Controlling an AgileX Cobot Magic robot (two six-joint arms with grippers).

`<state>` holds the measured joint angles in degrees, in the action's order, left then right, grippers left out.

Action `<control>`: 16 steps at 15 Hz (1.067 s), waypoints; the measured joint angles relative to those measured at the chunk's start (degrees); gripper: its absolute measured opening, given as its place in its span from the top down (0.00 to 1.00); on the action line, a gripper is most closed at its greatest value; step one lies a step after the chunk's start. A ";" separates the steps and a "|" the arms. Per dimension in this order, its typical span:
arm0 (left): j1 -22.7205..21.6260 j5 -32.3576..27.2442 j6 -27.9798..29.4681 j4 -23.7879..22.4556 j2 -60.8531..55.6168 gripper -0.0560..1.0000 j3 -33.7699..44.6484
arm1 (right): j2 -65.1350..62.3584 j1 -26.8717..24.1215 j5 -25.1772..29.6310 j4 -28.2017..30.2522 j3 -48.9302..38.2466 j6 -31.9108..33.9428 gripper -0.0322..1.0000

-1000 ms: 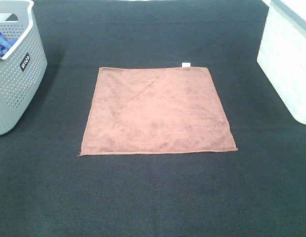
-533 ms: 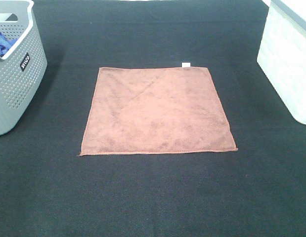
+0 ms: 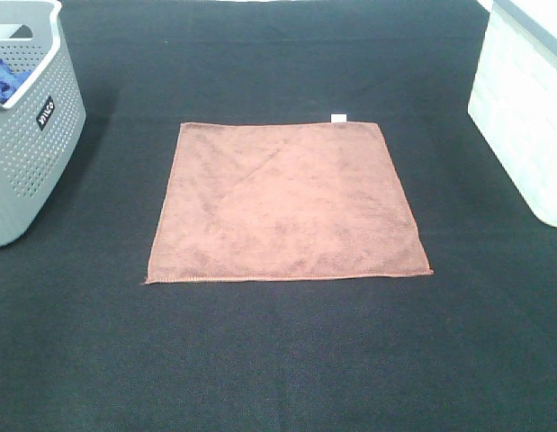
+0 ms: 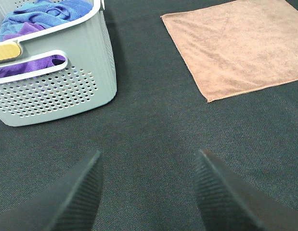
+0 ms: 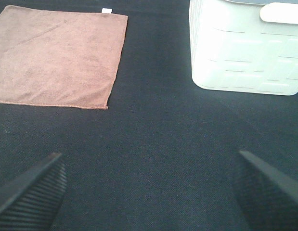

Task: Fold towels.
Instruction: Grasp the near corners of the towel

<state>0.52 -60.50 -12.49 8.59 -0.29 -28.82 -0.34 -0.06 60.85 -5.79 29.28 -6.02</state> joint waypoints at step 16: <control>0.00 0.00 0.00 0.00 0.00 0.43 0.00 | 0.00 0.00 0.00 0.00 0.00 0.00 0.12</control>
<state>0.52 -60.50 -12.49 8.59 -0.29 -28.82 -0.34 -0.06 60.85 -5.79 29.28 -6.02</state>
